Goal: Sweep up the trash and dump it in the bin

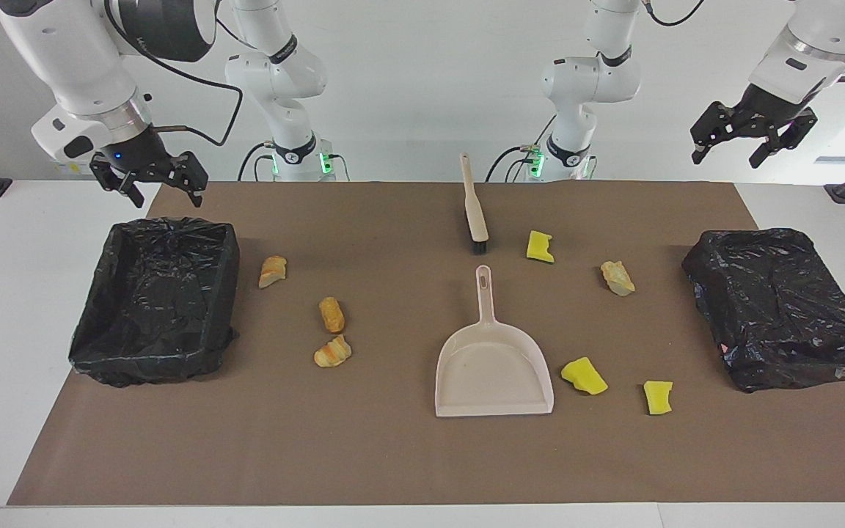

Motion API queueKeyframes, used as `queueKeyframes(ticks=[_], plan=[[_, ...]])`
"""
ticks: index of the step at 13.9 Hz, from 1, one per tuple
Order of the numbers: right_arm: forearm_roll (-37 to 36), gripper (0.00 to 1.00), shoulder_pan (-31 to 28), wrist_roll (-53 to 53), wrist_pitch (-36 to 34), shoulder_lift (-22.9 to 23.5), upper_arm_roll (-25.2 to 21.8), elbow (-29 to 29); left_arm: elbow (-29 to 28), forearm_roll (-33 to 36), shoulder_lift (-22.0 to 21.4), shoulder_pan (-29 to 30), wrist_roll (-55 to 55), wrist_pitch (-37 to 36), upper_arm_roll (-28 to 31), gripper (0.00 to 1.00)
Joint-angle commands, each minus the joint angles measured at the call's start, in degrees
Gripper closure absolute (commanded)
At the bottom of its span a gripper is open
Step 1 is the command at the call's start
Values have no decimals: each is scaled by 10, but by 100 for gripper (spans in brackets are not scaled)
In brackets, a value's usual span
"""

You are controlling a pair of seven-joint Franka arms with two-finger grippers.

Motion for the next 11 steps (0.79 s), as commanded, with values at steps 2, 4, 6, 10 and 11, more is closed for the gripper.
queueKeyframes(ticks=[2, 4, 6, 10, 11], plan=[[10, 0, 2, -4, -1, -9, -4, -6, -2, 1, -5, -6, -1, -4, 0, 0], [10, 0, 2, -4, -1, -9, -4, -6, -2, 1, -5, -7, -1, -4, -4, 0], [10, 0, 2, -4, -1, -9, -4, -6, -2, 1, -5, -7, -1, -3, -6, 0], [10, 0, 2, -4, -1, -9, -4, -6, -2, 1, -5, -6, 0, -5, -6, 0], [10, 0, 2, -4, -1, -9, -4, -6, -2, 1, -5, -7, 0, -6, -7, 0]])
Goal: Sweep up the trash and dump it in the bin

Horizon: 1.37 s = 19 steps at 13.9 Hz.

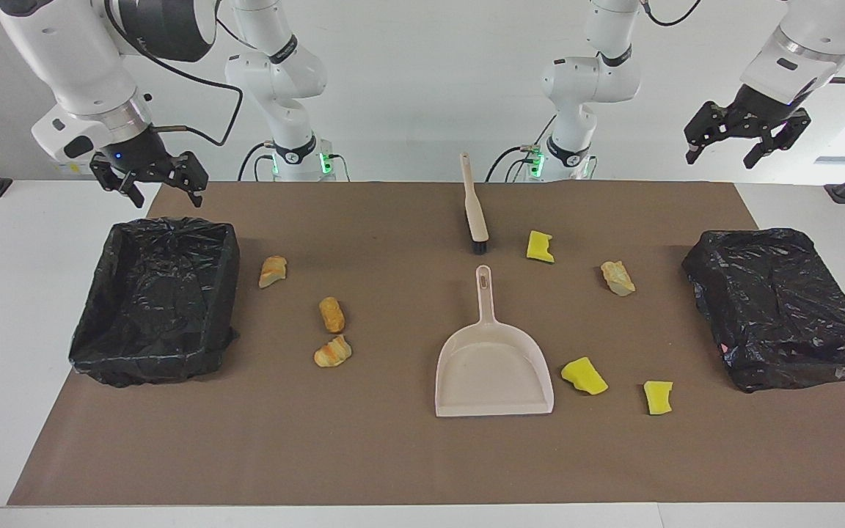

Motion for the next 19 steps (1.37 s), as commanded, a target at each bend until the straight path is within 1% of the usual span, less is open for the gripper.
queueKeyframes(ticks=[1, 6, 8, 9, 11, 12, 14, 15, 16, 17, 19], plan=[[10, 0, 2, -4, -1, -9, -4, -6, -2, 1, -5, -6, -1, -7, 0, 0], [10, 0, 2, -4, -1, -9, -4, -6, -8, 0, -9, -6, -3, -8, -10, 0], [10, 0, 2, -4, -1, -9, -4, -6, -39, -1, -29, -6, -3, -3, -27, 0], [10, 0, 2, -4, -1, -9, -4, -6, -68, -1, -47, -8, -3, 0, -34, 0], [11, 0, 2, -4, -1, -9, -4, -6, -127, -10, -84, -17, -34, 28, -46, 0], [10, 0, 2, -4, -1, -9, -4, -6, -175, -13, -109, -34, -66, 56, -50, 0], [10, 0, 2, -4, -1, -9, -4, -6, -288, -13, -182, -88, -136, 113, -51, 0], [10, 0, 2, -4, -1, -9, -4, -6, -329, -14, -207, -109, -154, 130, -52, 0], [10, 0, 2, -4, -1, -9, -4, -6, -357, -14, -218, -133, -175, 135, -52, 0], [10, 0, 2, -4, -1, -9, -4, -6, -373, -14, -218, -163, -211, 136, -52, 0], [10, 0, 2, -4, -1, -9, -4, -6, -417, -19, -219, -225, -286, 173, -52, 0]])
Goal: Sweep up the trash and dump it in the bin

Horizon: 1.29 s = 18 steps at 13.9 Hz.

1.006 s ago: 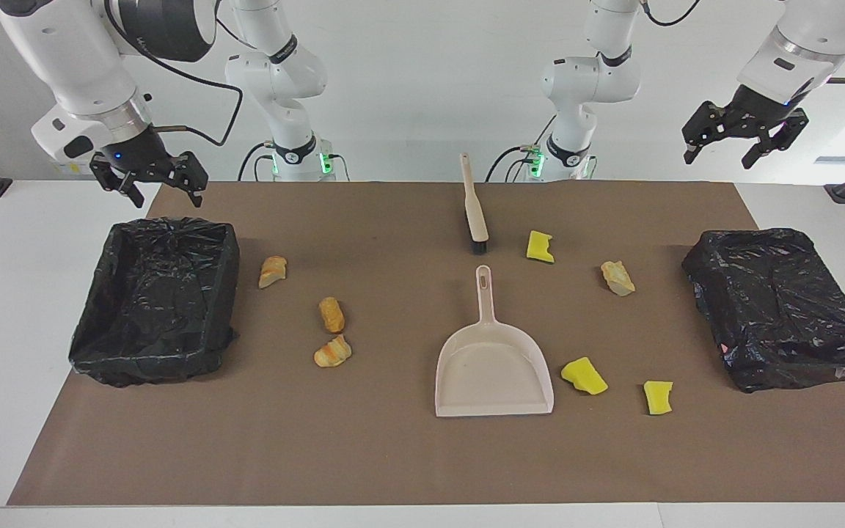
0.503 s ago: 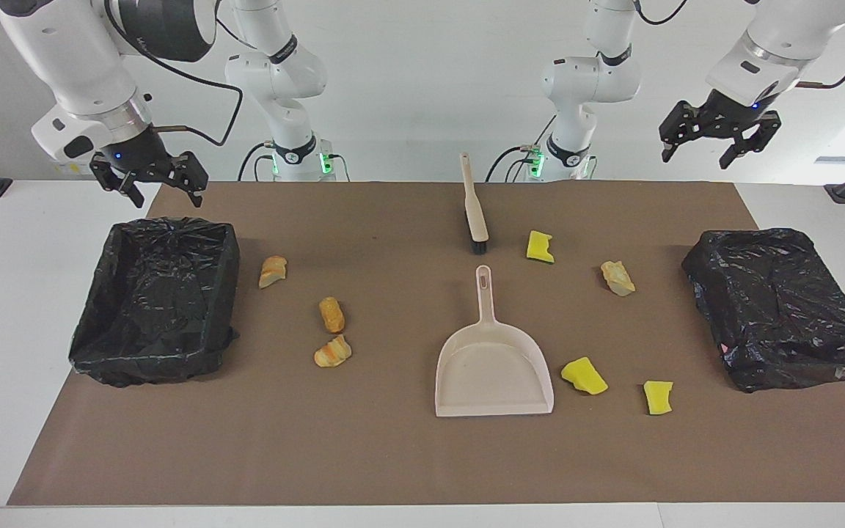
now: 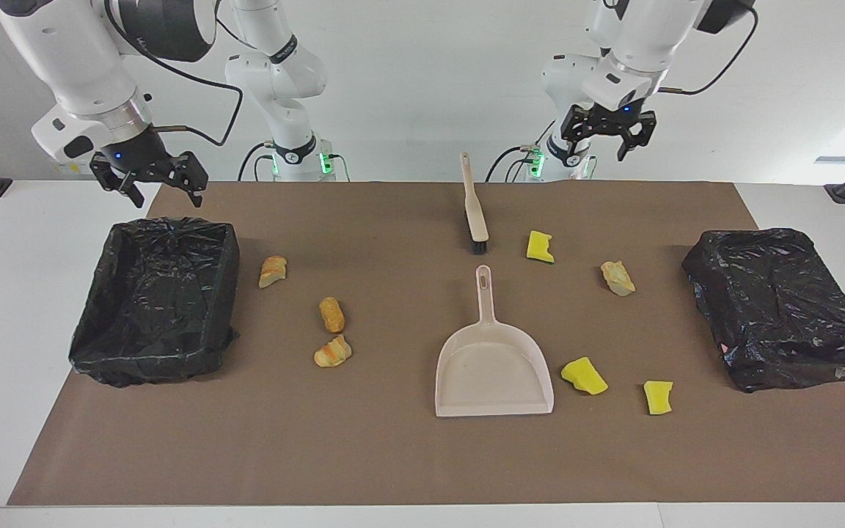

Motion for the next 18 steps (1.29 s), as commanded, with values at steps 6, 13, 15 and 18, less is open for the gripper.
queueKeyframes(ticks=[6, 13, 15, 18], plan=[[10, 0, 2, -5, -1, -9, -4, -6, -177, -32, -28, -199, -203, 163, 9, 0], [10, 0, 2, -4, -1, -9, -4, -6, -324, -39, 3, -333, -394, 370, 9, 0], [10, 0, 2, -4, -1, -9, -4, -6, -345, -42, 22, -365, -439, 420, 9, 0], [8, 0, 3, -10, 1, -9, 0, -7, -348, -42, 30, -375, -442, 424, 9, 0]])
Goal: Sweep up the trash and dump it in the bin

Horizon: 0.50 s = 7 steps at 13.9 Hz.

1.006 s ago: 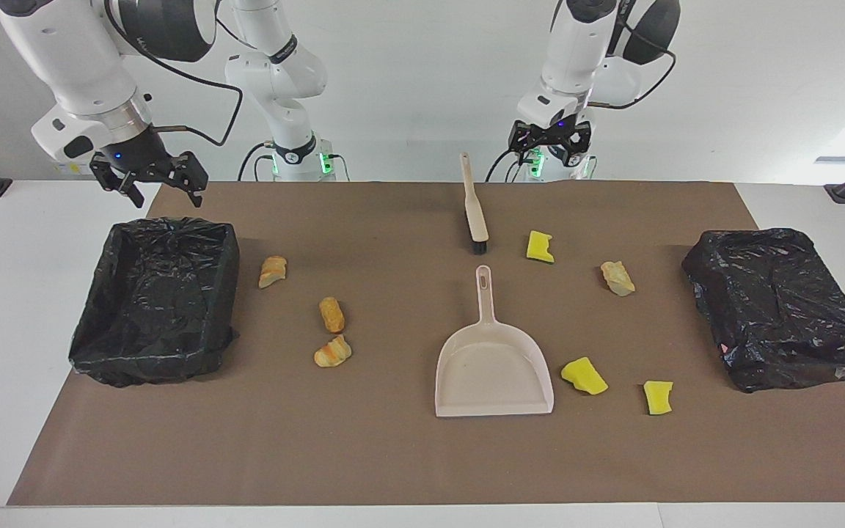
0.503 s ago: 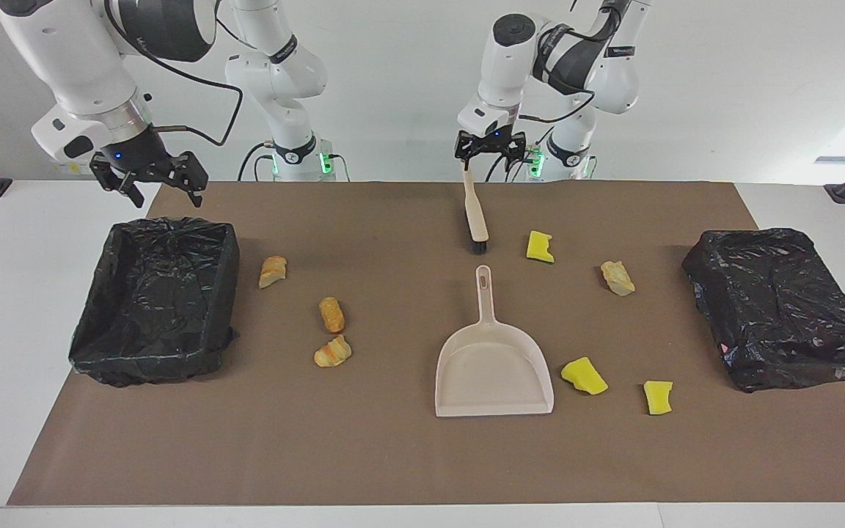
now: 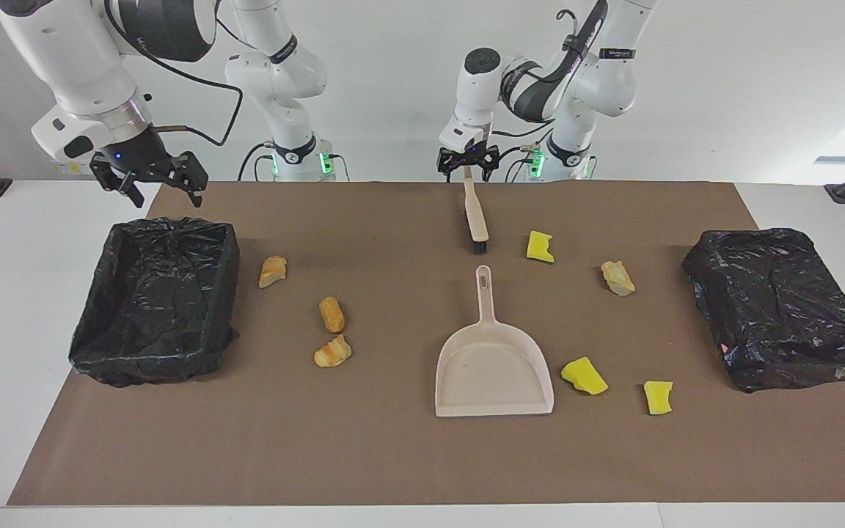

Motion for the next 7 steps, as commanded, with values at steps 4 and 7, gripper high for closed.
queueKeyframes(ticks=[4, 7], plan=[[7, 0, 32, -19, 88, -40, 22, -85, -9, -8, -6, -12, -4, -17, 10, 13], [12, 0, 53, -17, 108, -30, 28, -104, -6, -8, -9, -12, 0, -64, 11, 70]])
